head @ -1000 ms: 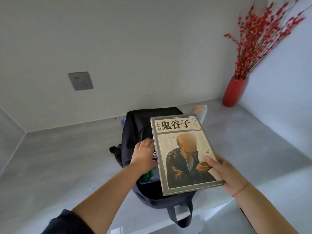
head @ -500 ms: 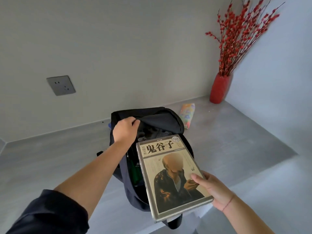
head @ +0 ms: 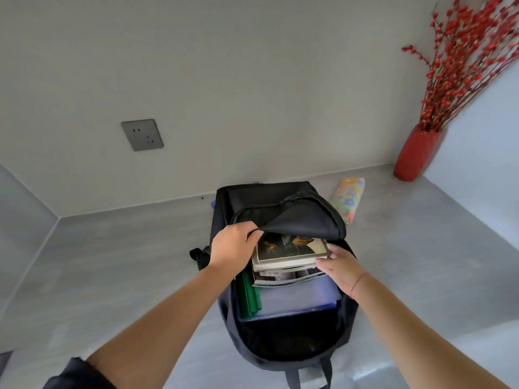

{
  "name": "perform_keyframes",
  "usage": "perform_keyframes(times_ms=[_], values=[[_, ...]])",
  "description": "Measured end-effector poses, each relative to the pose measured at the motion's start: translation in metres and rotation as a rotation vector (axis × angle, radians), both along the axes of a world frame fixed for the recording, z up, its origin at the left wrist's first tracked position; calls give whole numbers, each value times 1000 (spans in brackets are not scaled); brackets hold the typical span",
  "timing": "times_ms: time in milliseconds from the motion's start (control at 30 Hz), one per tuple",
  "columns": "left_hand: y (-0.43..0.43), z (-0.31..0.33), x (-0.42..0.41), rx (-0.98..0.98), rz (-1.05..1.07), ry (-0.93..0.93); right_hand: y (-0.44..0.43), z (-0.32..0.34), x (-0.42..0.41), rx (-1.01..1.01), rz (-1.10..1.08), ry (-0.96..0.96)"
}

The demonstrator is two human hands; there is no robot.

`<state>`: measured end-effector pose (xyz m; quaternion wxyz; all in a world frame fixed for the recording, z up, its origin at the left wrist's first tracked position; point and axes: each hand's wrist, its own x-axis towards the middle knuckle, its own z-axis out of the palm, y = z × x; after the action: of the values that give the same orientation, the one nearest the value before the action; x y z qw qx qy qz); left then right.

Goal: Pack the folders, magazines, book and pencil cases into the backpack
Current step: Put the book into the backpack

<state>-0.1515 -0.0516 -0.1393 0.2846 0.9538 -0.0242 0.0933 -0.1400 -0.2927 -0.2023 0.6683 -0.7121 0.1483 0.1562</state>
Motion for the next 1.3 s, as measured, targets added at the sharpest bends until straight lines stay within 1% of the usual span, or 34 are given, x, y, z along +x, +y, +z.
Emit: perform_keyframes(times_ms=[67,133,267,333,400,467,533,600,633,667,733,800,867,900,933,967,1033,1100,1167,1300], values=[[-1,-4,1,-10,1,14,1,-10,-3,-218,45,-108],[-5,-6,1,-14,-2,11,2,-14,0,-341,17,-154],[-5,-8,1,-2,8,-11,13,-13,13,-345,-139,-80],[-3,-10,2,-5,19,-17,17,-5,12,-511,-135,-69],[-3,-14,1,-22,22,-7,15,5,4,-641,-62,-61],[-3,-17,2,-95,17,10,5,12,-2,-625,-44,-106],[-1,-19,4,-214,60,-10,-8,23,-5,-579,-136,-244],[5,-21,12,-321,215,-51,-21,34,3,-577,-251,-405],[8,-21,16,-381,307,-25,-27,38,11,-575,-269,-437],[9,-20,20,-467,386,49,-32,42,22,-540,-245,-427],[9,-20,26,-645,443,236,-37,46,41,-355,-128,-318],[7,-20,27,-739,370,354,-42,47,50,-218,-1,-226],[10,-18,21,-790,217,428,-52,43,46,-189,117,-241],[14,-15,15,-783,120,476,-59,41,41,-176,167,-246],[19,-12,9,-741,6,531,-65,38,33,-184,223,-238],[25,-8,2,-653,-120,591,-72,34,26,-221,295,-230],[32,4,-9,-370,-356,723,-84,30,14,-301,418,-211],[30,10,-18,-98,-541,849,-86,28,7,-291,488,-171],[21,11,-23,95,-604,969,-80,29,3,-393,609,-220],[-5,-4,-22,452,-608,1084,-64,23,-4,-696,895,-212]])
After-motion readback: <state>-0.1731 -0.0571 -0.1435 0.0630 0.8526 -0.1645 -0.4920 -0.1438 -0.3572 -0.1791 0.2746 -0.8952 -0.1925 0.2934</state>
